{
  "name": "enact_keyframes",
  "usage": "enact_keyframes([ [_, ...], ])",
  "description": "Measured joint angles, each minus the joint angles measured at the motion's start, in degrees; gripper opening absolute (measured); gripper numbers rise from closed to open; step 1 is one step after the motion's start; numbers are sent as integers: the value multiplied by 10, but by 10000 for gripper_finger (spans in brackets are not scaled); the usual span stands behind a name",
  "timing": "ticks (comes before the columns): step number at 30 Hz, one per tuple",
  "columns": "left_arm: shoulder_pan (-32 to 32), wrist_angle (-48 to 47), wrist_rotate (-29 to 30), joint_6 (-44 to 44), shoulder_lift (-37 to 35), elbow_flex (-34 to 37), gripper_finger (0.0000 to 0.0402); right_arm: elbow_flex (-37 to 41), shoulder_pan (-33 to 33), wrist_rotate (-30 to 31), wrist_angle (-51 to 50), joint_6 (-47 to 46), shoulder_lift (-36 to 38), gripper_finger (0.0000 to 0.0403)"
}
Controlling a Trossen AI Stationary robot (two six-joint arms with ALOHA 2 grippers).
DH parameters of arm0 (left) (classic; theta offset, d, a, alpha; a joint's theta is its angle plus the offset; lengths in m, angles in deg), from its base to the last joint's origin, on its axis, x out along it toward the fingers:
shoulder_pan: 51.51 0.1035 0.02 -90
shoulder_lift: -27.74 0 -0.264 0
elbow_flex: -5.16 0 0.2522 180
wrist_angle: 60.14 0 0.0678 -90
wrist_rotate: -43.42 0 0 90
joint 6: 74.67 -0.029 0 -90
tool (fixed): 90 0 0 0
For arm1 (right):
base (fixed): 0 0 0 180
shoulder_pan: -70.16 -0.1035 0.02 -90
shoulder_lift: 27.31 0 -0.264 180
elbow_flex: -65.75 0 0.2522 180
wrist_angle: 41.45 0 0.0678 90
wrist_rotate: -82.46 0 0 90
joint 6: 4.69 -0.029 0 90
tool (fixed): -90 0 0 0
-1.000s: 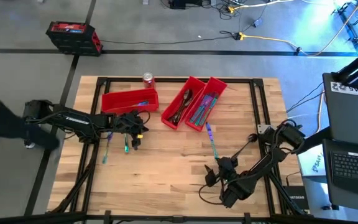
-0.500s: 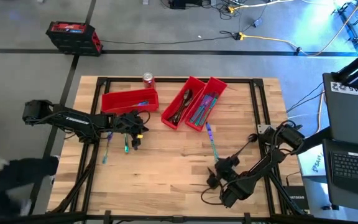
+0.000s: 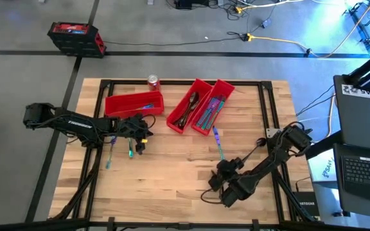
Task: Sort silverware
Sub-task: Put the blue table knife into the right red bin
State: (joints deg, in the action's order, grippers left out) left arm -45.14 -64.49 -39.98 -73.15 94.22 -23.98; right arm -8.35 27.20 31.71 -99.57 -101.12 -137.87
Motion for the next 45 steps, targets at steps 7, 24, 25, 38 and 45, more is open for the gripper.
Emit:
enact_keyframes([
  [7, 0, -3, 0, 0, 0, 0, 0, 0, -6, 18, -120, -295, 3, 315],
  [24, 0, -16, 0, 0, 0, 0, 0, 1, 9, 118, -119, -299, -67, 315],
  [25, 0, -16, 0, 0, 0, 0, 0, 0, 11, 119, -112, -299, -73, 315],
  [38, 0, -15, 0, 0, 0, 0, 0, -1, 12, 166, -87, -280, -138, 315],
  [45, 0, -15, 0, 0, 0, 0, 0, -2, 12, 174, -97, -237, -142, 315],
])
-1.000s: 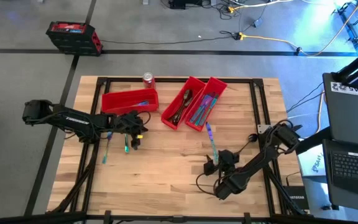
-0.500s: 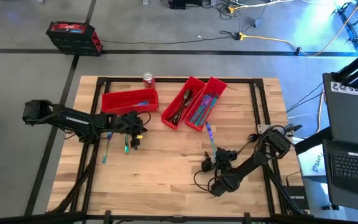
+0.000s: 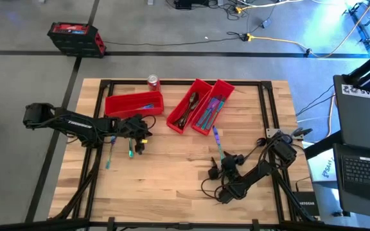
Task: Sort silverware
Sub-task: Put the blue table knife into the right red bin
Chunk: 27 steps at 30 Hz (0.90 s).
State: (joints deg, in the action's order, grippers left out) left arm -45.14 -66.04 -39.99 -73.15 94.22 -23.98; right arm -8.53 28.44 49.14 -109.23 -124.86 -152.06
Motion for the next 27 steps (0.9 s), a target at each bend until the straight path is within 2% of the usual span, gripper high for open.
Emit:
enact_keyframes([
  [13, 0, 0, 0, 0, 0, 0, 0, 6, 0, 2, 27, -20, -3, 315],
  [20, 0, 0, 0, 0, 0, 0, 0, 30, -8, 12, 36, -74, -2, 314],
  [27, 0, 0, 0, 0, 0, 0, 0, 33, -8, 19, 45, -54, -3, 314],
])
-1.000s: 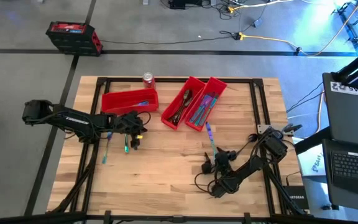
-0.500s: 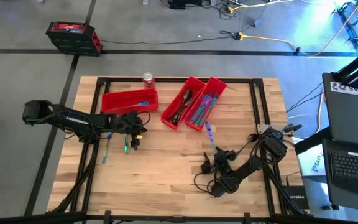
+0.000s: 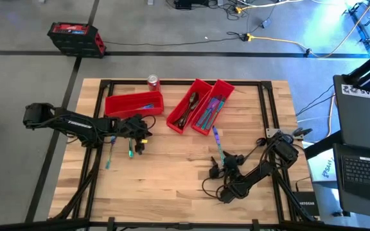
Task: Sort silverware
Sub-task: Put the blue table knife into the right red bin
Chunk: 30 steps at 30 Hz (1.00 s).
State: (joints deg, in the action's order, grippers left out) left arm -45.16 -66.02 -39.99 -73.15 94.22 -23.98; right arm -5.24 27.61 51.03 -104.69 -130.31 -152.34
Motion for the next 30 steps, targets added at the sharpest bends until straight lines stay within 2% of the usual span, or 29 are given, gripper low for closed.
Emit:
enact_keyframes([
  [11, 0, 0, 0, 0, 0, 0, 0, -2, -5, -17, -9, 0, 0, 314],
  [17, 0, 0, 0, 0, 0, 0, 0, -30, -4, -66, -54, -2, -1, 314],
  [30, 0, 0, 0, 0, 0, 0, 0, -40, -5, -94, -73, -8, -1, 313],
])
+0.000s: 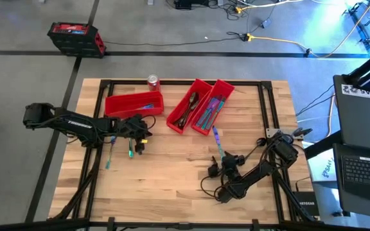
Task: Sort silverware
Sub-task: Put the blue table knife into the right red bin
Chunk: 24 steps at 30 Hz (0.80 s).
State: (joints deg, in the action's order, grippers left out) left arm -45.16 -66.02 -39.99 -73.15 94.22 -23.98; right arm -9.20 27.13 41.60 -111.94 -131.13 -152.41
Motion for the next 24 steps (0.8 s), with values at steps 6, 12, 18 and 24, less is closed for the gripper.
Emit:
enact_keyframes([
  [6, 0, 0, 0, 0, 0, 0, 0, 1, 0, 0, 8, 3, 1, 267],
  [12, 0, 0, 0, 0, 0, 0, 0, -10, -1, 2, 10, 6, 0, 230],
  [18, 0, 0, 0, 0, 0, 0, 0, -31, 1, -8, -2, 6, -1, 225],
  [24, 0, 0, 0, 0, 0, 0, 0, -56, 1, -29, -18, 6, -2, 225],
])
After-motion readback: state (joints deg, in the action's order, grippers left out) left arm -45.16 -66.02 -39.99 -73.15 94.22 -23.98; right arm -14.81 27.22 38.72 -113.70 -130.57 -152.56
